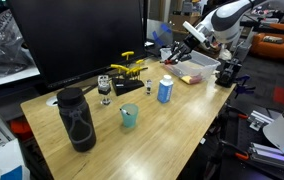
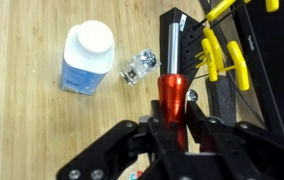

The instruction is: Pick up one of the red objects from the box and place it on the table

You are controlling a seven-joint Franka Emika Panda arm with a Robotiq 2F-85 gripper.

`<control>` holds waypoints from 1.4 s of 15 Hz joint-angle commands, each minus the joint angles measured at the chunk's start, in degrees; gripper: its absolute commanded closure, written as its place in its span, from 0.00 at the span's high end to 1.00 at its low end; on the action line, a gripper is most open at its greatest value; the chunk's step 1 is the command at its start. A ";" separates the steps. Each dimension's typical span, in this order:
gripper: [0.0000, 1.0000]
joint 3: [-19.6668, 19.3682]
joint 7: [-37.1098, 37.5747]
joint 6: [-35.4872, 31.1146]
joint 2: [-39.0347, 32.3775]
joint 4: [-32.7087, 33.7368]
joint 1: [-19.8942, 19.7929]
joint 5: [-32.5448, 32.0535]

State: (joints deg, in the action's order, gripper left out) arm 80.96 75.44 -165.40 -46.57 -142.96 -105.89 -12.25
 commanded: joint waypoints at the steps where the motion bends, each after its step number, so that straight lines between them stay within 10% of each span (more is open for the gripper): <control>1: 0.07 -0.20 -4.69 2.53 6.06 0.52 1.58 14.59; 13: 0.07 -14.33 -6.02 10.01 21.58 0.26 19.15 46.67; 21: 0.07 -45.89 -4.05 13.12 26.08 1.43 48.32 55.14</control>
State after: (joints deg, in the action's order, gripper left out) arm 45.83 70.11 -155.65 -23.92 -141.99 -68.68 40.33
